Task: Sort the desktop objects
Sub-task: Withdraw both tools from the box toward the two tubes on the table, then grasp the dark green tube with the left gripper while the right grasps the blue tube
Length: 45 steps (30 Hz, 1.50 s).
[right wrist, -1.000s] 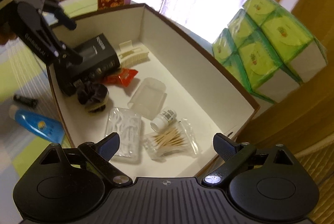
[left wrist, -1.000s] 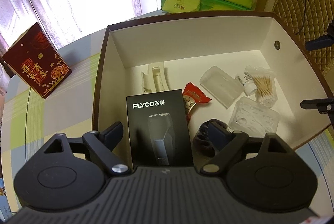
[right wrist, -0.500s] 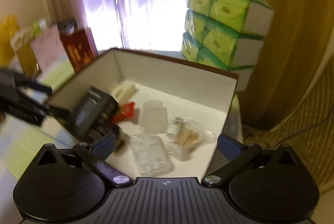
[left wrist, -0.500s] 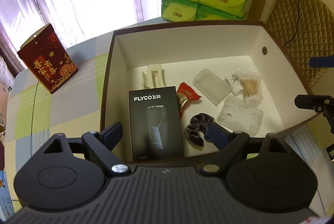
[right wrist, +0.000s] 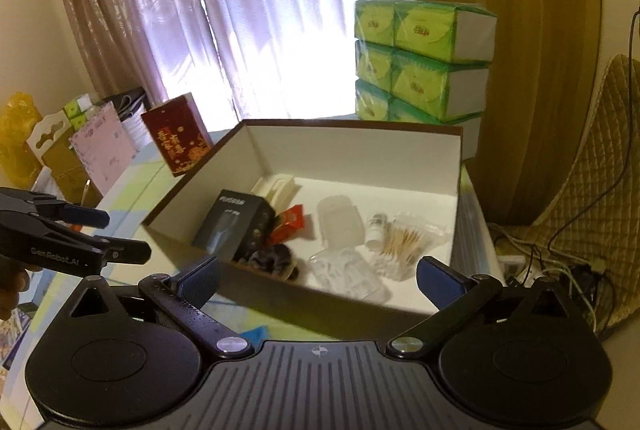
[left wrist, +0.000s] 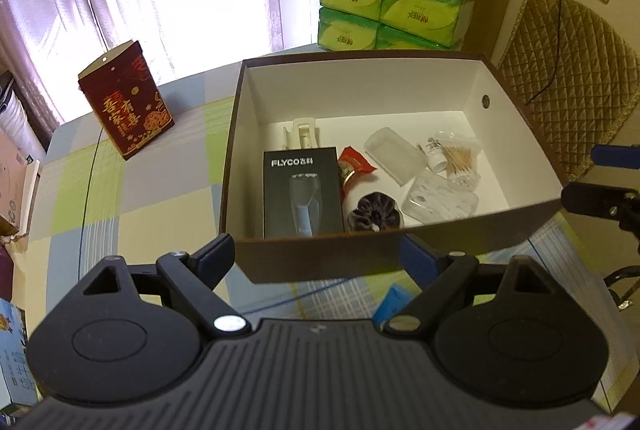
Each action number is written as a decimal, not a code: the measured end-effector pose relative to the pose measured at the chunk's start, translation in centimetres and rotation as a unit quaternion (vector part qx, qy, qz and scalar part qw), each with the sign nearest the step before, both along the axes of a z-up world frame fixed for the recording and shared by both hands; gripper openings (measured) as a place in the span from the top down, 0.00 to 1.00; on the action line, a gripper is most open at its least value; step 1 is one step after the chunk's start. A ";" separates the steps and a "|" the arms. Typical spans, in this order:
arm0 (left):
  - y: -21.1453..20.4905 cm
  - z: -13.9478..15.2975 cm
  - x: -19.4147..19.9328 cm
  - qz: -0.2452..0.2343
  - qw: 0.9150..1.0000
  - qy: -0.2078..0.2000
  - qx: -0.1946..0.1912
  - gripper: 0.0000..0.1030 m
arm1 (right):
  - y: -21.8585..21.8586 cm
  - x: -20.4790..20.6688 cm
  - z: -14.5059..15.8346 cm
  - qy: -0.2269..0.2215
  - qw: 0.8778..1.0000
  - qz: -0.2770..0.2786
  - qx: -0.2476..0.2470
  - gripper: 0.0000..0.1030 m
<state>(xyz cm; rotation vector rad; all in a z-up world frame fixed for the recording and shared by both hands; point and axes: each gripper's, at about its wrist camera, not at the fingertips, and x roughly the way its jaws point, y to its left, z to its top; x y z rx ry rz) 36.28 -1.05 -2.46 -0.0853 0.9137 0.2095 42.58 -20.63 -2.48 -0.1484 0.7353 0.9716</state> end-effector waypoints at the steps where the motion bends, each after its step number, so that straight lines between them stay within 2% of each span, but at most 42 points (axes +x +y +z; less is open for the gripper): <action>1: 0.0 0.1 -0.5 0.000 1.000 -0.002 -0.001 0.15 | -0.1 -0.6 0.0 0.000 1.000 0.001 0.001 0.02; 11: -0.1 -0.4 -6.1 0.006 1.000 0.003 -0.012 0.15 | -0.1 -5.6 -1.5 -0.002 1.000 0.022 -0.016 0.02; 21: 0.2 -1.9 -10.8 0.024 0.999 0.013 -0.019 0.15 | 0.1 -8.5 -3.3 0.003 0.999 0.035 -0.031 0.02; 30: 0.5 -4.0 -12.6 0.034 0.999 0.028 -0.017 0.15 | 0.7 -9.7 -5.2 0.015 0.997 0.049 -0.050 0.02; 45: 1.4 -7.3 -12.6 0.034 0.998 0.048 -0.013 0.17 | 2.7 -9.5 -9.6 0.041 0.992 0.061 -0.105 0.02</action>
